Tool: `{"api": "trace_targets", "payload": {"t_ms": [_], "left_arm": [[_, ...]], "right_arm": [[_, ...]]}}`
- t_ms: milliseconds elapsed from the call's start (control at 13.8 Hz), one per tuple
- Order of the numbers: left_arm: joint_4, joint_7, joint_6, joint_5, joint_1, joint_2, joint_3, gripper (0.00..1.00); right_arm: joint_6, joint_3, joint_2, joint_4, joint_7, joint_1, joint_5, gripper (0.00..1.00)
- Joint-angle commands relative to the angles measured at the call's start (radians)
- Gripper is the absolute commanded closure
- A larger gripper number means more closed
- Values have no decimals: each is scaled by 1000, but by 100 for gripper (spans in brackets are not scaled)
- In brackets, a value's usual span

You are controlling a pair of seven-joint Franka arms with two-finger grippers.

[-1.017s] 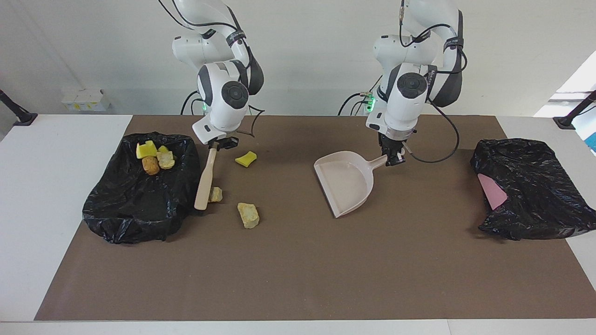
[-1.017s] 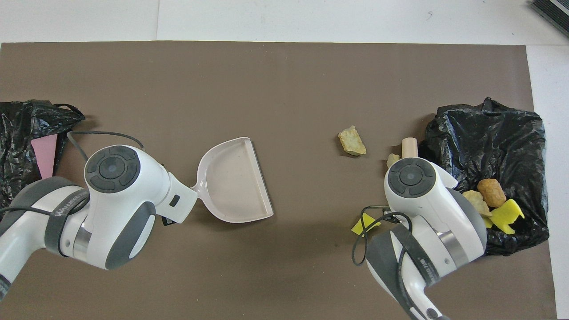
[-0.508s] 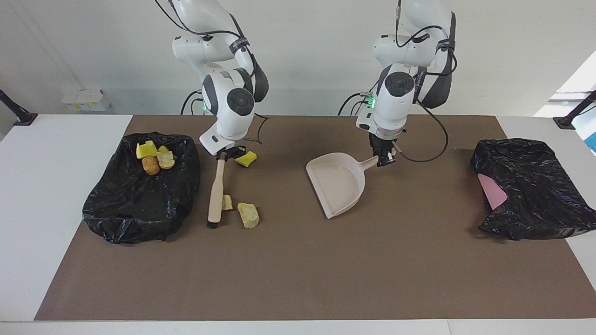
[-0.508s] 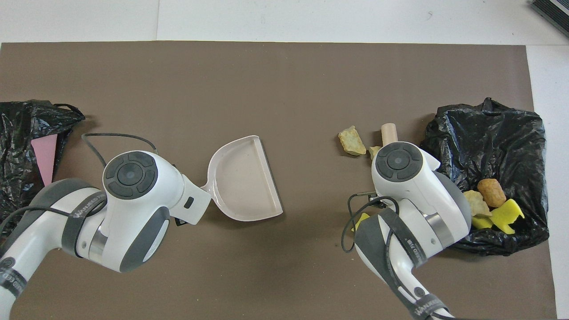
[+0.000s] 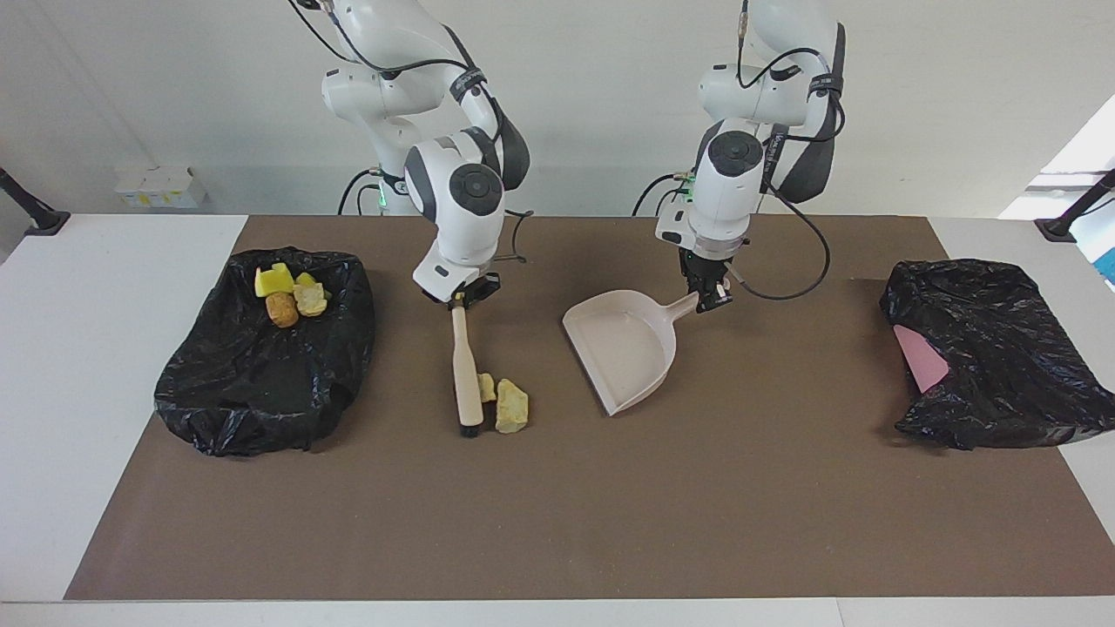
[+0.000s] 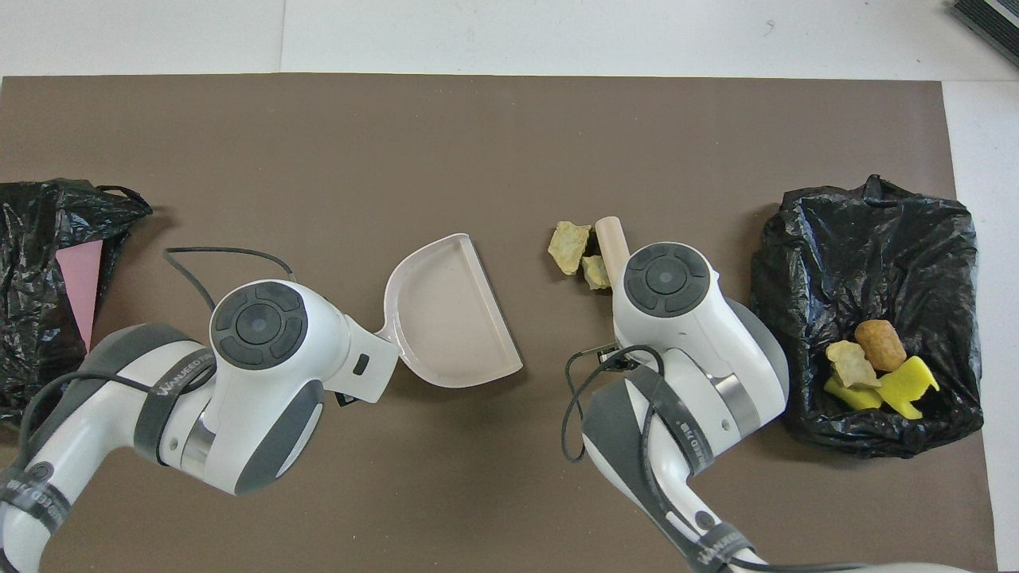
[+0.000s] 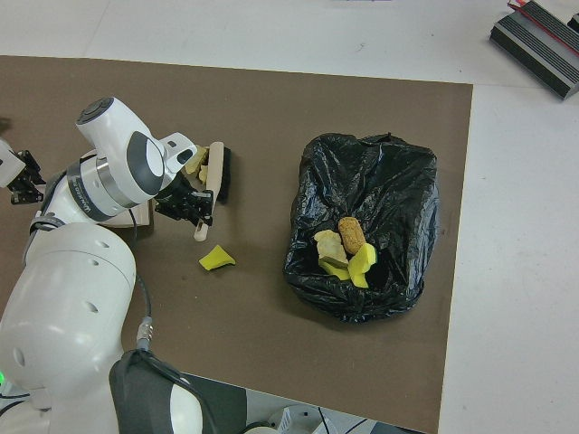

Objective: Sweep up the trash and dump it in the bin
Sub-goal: 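Sweep the tan chunks into the dustpan held by the left gripper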

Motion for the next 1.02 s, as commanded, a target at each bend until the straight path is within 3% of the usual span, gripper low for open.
{"api": "trace_targets", "payload": {"t_ms": [0, 290, 944], "left_arm": [[-15, -44, 60, 18, -18, 10, 12, 100], [-15, -50, 84, 18, -21, 39, 11, 100], [-17, 42, 166, 18, -26, 64, 8, 100]], "right_arm": [[-4, 4, -29, -18, -96, 61, 45, 100], [-12, 4, -65, -53, -111, 116, 192, 100], [-84, 4, -83, -6, 70, 236, 205, 100]]}}
